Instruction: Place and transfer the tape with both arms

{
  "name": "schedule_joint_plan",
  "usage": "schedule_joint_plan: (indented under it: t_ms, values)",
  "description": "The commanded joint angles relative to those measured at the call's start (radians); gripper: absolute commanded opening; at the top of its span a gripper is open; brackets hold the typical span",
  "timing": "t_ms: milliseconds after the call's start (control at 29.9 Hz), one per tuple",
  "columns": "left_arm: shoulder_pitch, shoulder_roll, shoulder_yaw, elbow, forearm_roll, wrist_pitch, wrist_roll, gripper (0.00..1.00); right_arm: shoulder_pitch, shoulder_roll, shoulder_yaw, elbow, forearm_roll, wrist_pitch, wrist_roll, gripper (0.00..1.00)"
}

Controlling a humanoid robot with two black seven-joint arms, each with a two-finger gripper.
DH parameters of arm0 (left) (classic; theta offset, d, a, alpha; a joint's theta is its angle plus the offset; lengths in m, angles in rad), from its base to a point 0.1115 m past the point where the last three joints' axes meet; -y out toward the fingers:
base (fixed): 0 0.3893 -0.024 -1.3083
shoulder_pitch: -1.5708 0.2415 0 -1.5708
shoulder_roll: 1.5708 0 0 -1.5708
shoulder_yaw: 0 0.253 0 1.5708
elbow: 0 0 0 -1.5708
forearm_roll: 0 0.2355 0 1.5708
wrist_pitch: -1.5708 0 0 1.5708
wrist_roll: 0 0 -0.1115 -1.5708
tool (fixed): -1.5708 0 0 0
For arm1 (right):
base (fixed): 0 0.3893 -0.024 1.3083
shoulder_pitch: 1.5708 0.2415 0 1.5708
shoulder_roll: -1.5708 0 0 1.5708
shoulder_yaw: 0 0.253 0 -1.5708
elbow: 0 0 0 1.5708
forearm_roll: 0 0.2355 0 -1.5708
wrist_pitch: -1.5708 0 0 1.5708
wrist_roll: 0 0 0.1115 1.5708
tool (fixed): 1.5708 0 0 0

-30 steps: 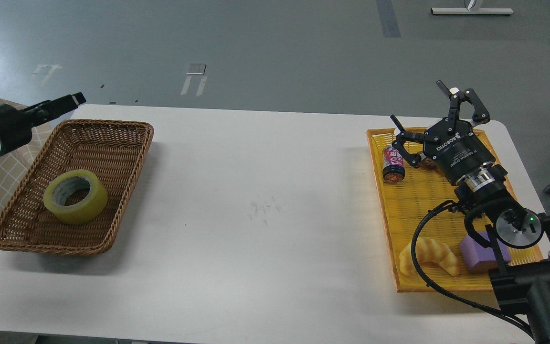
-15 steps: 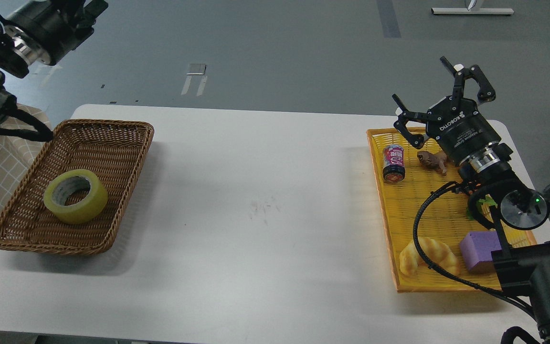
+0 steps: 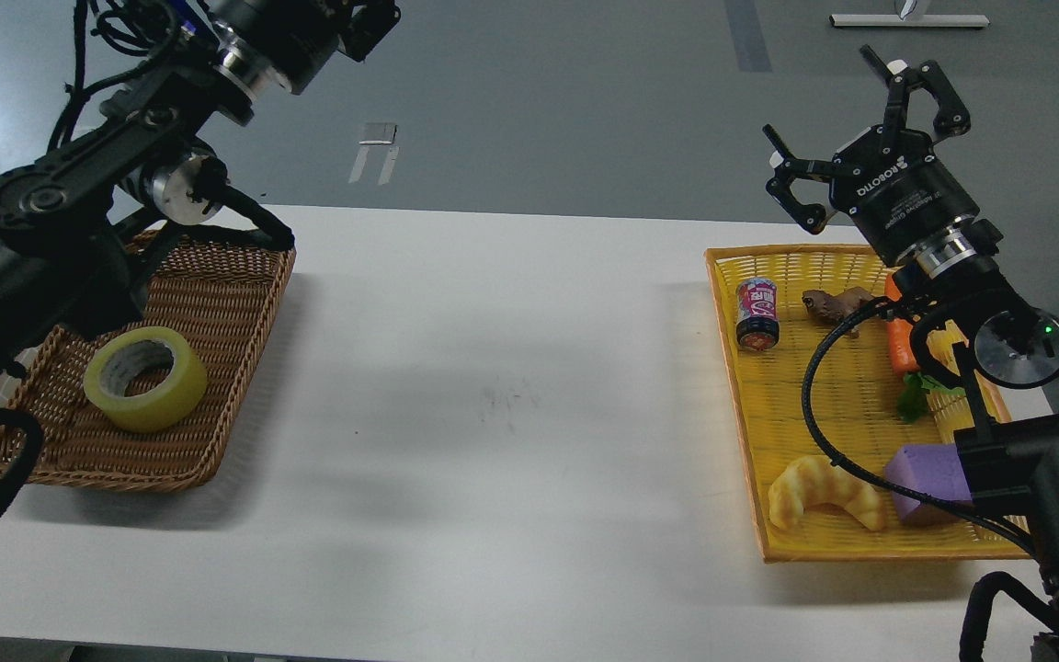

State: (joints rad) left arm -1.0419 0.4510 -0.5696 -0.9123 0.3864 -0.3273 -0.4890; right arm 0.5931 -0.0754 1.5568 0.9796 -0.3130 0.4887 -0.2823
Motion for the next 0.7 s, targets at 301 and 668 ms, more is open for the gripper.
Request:
schedule_joint_plan:
  t_ms: [301, 668]
  values:
    - [0.160, -0.031, -0.087, -0.130, -0.185, -0.161, 0.000, 0.98, 0.042, 0.005, -0.001, -0.071, 0.000, 0.000, 0.006, 1.00]
    - [0.255, -0.060, -0.182, -0.192, -0.185, -0.161, 0.000, 0.98, 0.033, 0.031, -0.021, -0.062, -0.003, 0.000, 0.006, 1.00]
